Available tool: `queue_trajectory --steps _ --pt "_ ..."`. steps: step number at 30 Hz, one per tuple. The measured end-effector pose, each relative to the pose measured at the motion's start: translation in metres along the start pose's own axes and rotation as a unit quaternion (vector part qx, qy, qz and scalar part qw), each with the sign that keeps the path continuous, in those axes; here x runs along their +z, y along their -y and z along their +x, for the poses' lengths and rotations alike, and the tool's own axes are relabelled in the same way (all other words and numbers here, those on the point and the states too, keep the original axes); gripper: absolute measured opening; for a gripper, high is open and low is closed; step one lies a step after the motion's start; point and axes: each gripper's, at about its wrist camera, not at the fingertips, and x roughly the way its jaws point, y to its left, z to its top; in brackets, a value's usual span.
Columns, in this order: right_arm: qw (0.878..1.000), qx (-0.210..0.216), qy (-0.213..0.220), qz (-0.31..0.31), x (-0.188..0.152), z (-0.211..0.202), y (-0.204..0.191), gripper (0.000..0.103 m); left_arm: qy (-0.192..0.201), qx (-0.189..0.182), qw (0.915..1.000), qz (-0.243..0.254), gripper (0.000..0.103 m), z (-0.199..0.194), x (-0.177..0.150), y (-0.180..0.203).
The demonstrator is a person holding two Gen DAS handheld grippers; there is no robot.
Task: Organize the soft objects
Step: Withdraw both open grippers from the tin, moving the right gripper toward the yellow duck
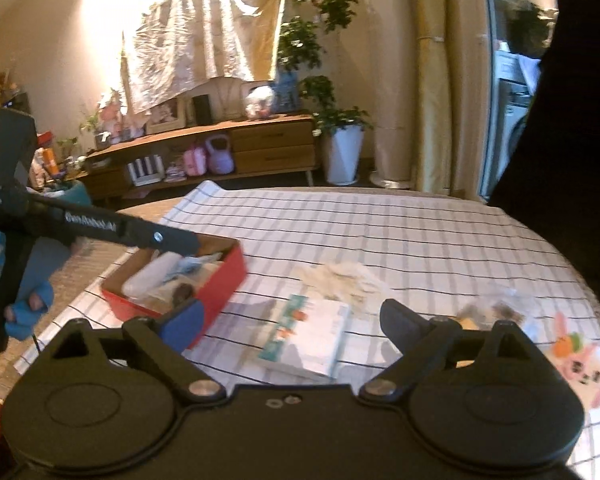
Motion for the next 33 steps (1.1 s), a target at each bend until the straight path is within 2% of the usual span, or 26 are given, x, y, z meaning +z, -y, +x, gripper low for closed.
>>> queue_trajectory --steps 2,4,8,15,17,21,33 --pt "1.0 -0.014 0.0 0.0 -0.007 -0.003 0.01 0.095 0.001 -0.001 1.0 0.009 0.103 0.009 0.002 0.009" --pt "1.0 -0.028 0.0 0.004 -0.014 -0.004 0.022 0.096 0.003 -0.007 0.9998 0.017 0.103 0.018 0.003 0.016" --pt "0.999 -0.051 -0.008 0.015 -0.029 0.0 0.042 0.096 -0.019 -0.018 0.9996 0.014 0.103 0.046 0.008 0.027" --pt "0.997 -0.066 -0.026 0.022 -0.047 0.017 0.069 0.096 -0.047 0.0 0.9989 -0.008 0.103 0.095 0.022 0.038" --pt "0.997 -0.068 -0.03 0.025 -0.051 0.024 0.076 0.096 -0.05 -0.005 0.9986 -0.012 0.103 0.108 0.025 0.039" --pt "0.996 -0.066 -0.04 0.033 -0.055 0.038 0.088 0.096 -0.071 0.008 0.9971 -0.027 0.103 0.139 0.03 0.041" --pt "0.992 -0.083 -0.076 0.054 -0.062 0.091 0.119 0.095 -0.124 0.081 0.9882 -0.041 0.103 0.223 0.03 0.042"
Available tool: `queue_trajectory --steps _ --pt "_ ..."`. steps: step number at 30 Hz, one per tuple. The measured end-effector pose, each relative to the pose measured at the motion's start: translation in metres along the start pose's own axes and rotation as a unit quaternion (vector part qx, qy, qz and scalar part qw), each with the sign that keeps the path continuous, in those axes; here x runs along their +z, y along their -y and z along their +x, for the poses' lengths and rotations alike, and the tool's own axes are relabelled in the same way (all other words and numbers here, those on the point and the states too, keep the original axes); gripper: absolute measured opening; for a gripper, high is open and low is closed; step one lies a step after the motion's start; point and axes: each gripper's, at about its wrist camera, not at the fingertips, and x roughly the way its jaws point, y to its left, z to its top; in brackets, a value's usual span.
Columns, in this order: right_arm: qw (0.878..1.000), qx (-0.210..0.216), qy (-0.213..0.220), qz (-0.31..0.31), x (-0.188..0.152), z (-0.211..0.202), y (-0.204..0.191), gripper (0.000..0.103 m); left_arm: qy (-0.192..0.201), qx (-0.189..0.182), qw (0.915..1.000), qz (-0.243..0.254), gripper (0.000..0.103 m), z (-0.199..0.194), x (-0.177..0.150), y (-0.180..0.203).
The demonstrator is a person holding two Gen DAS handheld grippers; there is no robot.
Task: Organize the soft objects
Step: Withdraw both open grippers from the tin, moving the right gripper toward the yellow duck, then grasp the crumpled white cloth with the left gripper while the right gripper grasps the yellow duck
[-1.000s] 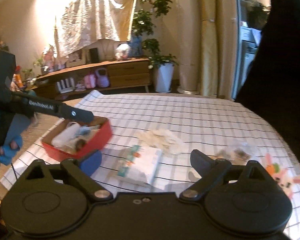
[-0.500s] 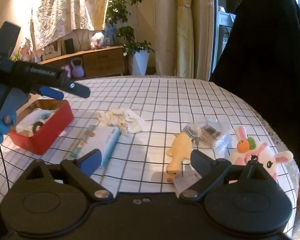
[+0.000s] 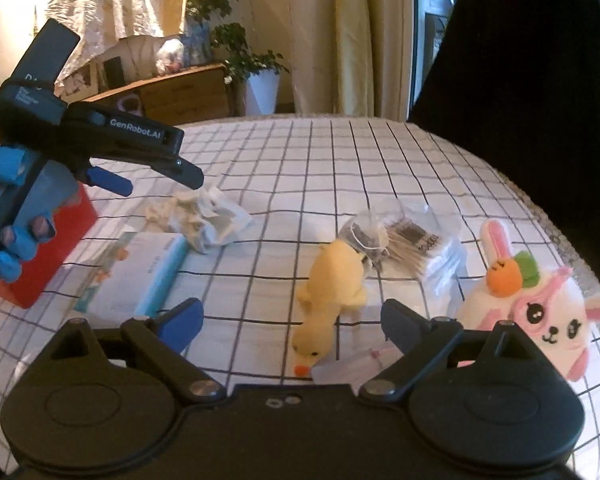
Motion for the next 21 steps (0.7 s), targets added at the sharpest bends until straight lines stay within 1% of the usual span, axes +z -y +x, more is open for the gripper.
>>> queue_trajectory --steps 5,9,12,16,18,19,20,21 --pt "1.0 -0.006 -0.015 0.009 0.004 0.024 0.006 0.091 -0.024 0.018 0.9995 -0.003 0.103 0.029 0.004 0.003" --pt "1.0 -0.014 -0.024 -0.001 0.005 0.039 0.002 0.086 -0.029 0.03 0.9991 0.0 0.103 0.044 0.004 0.003" --pt "0.999 -0.024 -0.024 -0.003 0.006 0.045 0.0 0.082 -0.033 0.029 0.999 -0.003 0.102 0.05 0.003 0.001" --pt "0.999 -0.034 -0.029 -0.002 0.008 0.053 0.001 0.076 -0.028 0.039 0.9987 0.015 0.102 0.053 -0.001 0.006" --pt "0.999 -0.038 -0.032 0.001 0.008 0.056 0.002 0.069 -0.024 0.047 0.9983 0.024 0.097 0.054 -0.004 0.01" --pt "0.999 -0.041 -0.032 0.002 0.007 0.057 0.003 0.068 -0.022 0.052 0.9979 0.031 0.096 0.054 -0.006 0.012" --pt "0.998 -0.044 -0.034 0.001 0.008 0.058 0.003 0.066 -0.02 0.058 0.9974 0.038 0.092 0.056 -0.007 0.016" --pt "0.998 -0.048 -0.035 0.001 0.007 0.059 0.003 0.059 -0.018 0.063 0.9968 0.045 0.09 0.056 -0.009 0.018"
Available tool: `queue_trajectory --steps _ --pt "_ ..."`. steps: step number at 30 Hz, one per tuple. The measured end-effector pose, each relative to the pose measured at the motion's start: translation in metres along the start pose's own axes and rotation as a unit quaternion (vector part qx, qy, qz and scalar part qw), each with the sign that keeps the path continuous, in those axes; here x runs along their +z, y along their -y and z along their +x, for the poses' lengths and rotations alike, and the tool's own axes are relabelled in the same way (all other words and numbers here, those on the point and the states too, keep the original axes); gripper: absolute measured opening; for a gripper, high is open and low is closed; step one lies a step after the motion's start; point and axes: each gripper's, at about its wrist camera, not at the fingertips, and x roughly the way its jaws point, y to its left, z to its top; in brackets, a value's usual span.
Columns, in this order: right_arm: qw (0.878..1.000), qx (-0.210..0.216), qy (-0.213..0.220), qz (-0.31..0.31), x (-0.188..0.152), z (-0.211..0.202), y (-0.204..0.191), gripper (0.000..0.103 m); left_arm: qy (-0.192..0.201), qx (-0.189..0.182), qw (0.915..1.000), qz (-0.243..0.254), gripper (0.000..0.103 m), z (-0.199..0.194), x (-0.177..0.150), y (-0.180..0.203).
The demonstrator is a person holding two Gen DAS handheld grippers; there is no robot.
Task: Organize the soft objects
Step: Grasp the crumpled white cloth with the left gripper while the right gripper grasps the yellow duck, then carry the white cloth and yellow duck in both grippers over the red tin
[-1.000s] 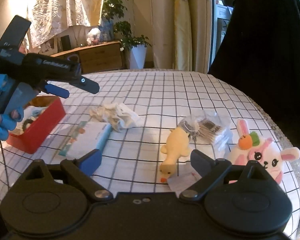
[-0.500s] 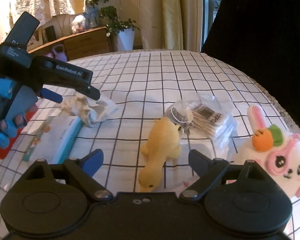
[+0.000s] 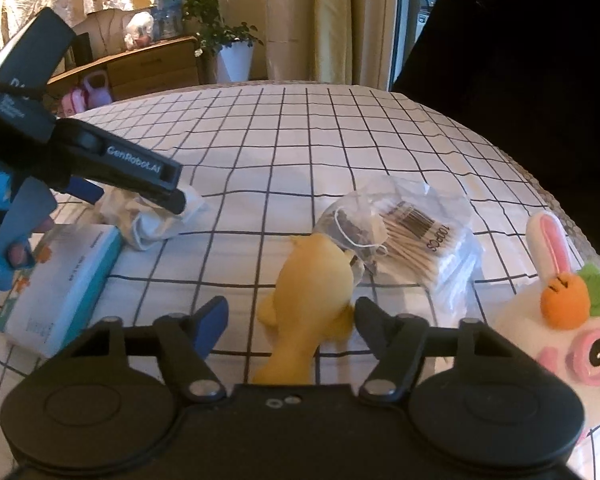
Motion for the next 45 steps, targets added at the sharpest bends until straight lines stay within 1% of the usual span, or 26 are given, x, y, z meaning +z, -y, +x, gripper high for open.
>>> queue_trajectory --steps 1,2,3,4,6,7,8,9,10,11,12,17,22,31,38,45 --pt "1.0 -0.005 0.0 0.001 -0.001 0.001 0.001 0.056 0.004 -0.001 1.0 0.004 0.088 -0.001 -0.001 0.001" --pt "1.0 -0.007 0.0 0.003 -0.001 0.002 0.001 0.051 0.006 -0.002 1.0 0.005 0.083 -0.002 -0.002 0.001" --pt "1.0 -0.009 0.0 0.004 -0.002 0.002 0.002 0.048 0.008 -0.001 1.0 0.004 0.076 -0.001 0.0 0.002" --pt "1.0 -0.012 0.001 0.003 -0.003 0.003 0.002 0.046 0.009 0.001 1.0 0.002 0.071 0.002 0.003 0.007" --pt "1.0 -0.017 0.004 0.003 -0.004 0.002 0.002 0.04 0.011 -0.001 0.9999 0.004 0.052 0.001 0.006 0.008" --pt "1.0 -0.019 0.004 0.002 -0.003 0.001 0.002 0.038 0.012 -0.002 0.9999 0.005 0.046 -0.001 0.005 0.009" --pt "1.0 -0.02 0.004 0.001 -0.003 0.0 0.002 0.036 0.013 -0.004 0.9999 0.005 0.035 -0.001 0.007 0.01" --pt "1.0 -0.022 0.004 0.001 -0.003 -0.001 0.002 0.034 0.013 -0.006 0.9999 0.005 0.029 -0.001 0.008 0.011" --pt "1.0 -0.021 0.005 0.003 -0.003 -0.002 0.003 0.032 0.014 -0.006 0.9999 0.005 0.027 -0.002 0.009 0.011" --pt "1.0 -0.018 0.006 0.007 -0.003 -0.003 0.005 0.029 0.015 -0.008 0.9998 0.006 0.021 -0.002 0.01 0.01" --pt "1.0 -0.015 0.007 0.012 -0.003 -0.005 0.007 0.028 0.016 -0.01 0.9998 0.007 0.018 -0.004 0.011 0.008" --pt "0.999 0.005 0.011 0.035 -0.004 -0.018 0.011 0.026 0.029 -0.023 0.9993 -0.006 0.014 -0.018 0.008 -0.007" --pt "0.999 0.023 0.023 0.04 -0.005 -0.04 0.014 0.026 0.045 -0.035 0.9983 -0.013 0.014 -0.036 0.008 -0.016" --pt "0.996 0.053 0.051 0.053 -0.003 -0.084 0.014 0.024 0.055 -0.068 0.9959 -0.023 0.014 -0.079 0.008 -0.033" --pt "0.994 0.077 0.065 0.05 0.001 -0.115 0.002 0.024 0.07 -0.089 0.9934 -0.016 0.014 -0.125 -0.002 -0.045" --pt "0.992 0.095 0.075 0.03 0.008 -0.141 -0.021 0.024 0.078 -0.107 0.9912 -0.014 0.014 -0.169 -0.021 -0.066"
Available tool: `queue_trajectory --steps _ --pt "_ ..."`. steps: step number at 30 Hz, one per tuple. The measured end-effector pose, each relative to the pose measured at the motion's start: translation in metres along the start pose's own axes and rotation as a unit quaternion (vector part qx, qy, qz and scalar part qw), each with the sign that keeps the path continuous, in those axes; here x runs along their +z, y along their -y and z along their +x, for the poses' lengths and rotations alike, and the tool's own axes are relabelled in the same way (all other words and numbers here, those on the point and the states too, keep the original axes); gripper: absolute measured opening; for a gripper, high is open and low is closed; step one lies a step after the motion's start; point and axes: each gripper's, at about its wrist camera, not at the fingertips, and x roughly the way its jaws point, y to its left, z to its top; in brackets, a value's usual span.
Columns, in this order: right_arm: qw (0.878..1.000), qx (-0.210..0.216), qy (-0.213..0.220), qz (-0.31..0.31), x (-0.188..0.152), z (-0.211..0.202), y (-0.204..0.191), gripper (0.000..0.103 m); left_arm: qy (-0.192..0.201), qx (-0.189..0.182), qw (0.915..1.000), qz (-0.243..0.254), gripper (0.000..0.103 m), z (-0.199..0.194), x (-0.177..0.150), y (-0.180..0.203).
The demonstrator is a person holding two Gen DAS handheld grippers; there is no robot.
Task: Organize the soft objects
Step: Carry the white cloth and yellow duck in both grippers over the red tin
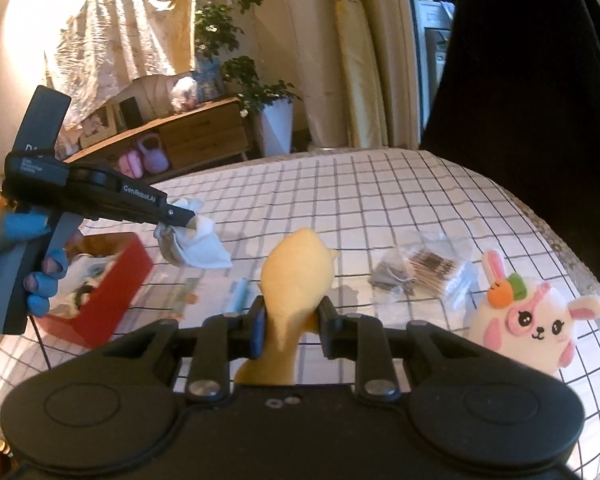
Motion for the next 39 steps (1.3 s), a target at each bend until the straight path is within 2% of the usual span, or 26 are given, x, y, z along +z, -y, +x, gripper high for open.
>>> queue_trajectory --steps 6,21,30,39 --pt "1.0 0.019 0.005 -0.018 0.005 -0.011 -0.03 0.024 0.009 -0.009 0.9999 -0.006 0.014 -0.038 -0.01 -0.016" --pt "0.996 0.068 0.01 -0.056 0.024 -0.009 -0.111 0.024 0.033 0.014 0.9993 0.003 0.014 -0.108 -0.031 -0.075" --pt "0.992 0.1 -0.007 -0.078 0.037 0.017 -0.158 0.024 0.043 0.038 0.9983 -0.004 0.014 -0.135 -0.035 -0.124" --pt "0.986 0.122 -0.041 -0.102 0.054 0.064 -0.204 0.024 0.03 0.062 0.9975 -0.013 0.014 -0.14 -0.039 -0.173"
